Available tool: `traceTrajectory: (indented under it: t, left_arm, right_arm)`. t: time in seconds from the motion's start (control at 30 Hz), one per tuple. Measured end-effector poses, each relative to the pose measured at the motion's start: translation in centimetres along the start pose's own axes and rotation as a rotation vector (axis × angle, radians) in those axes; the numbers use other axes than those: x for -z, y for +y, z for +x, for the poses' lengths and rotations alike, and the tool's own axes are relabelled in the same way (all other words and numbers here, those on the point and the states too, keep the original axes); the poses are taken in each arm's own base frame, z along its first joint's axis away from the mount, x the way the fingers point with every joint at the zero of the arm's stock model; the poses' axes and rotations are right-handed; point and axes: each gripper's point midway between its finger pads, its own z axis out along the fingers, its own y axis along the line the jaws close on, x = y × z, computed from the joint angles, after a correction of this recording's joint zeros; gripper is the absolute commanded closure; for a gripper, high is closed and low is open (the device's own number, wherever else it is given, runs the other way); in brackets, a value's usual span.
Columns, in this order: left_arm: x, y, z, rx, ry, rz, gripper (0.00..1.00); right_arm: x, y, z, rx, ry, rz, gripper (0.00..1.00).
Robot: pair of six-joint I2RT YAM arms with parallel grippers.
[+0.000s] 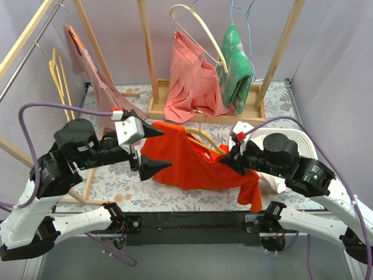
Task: Place the t-shirt on the hanger
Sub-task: Place the hanger at the clothesline.
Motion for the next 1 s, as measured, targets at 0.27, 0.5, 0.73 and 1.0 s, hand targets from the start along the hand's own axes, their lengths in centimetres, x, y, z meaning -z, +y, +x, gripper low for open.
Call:
traceTrajectory:
  t: [0.27, 0.5, 0.73, 1.0]
  left_arm:
    - [-3.7, -0.2, 9.7, 0.153, 0.181, 0.013, 0.13]
    - [-5.0, -1.7, 14.4, 0.244, 0.248, 0.082, 0.18]
    - [-5.5, -3.3, 14.8, 0.286, 0.231, 0.172, 0.19]
    - [-5.4, -5.0, 12.9, 0.273, 0.165, 0.289, 0.19]
  right_arm:
    - [-0.1, -1.1, -8.4, 0.047, -0.093, 0.060, 0.99]
    - [-1.6, -0.2, -14.9, 0.107, -0.101, -0.005, 0.99]
    - [-1.5, 1.5, -18.3, 0.128, -0.083, -0.102, 0.99]
    - [0.6, 3.1, -23.2, 0.139, -0.215, -0.166, 0.99]
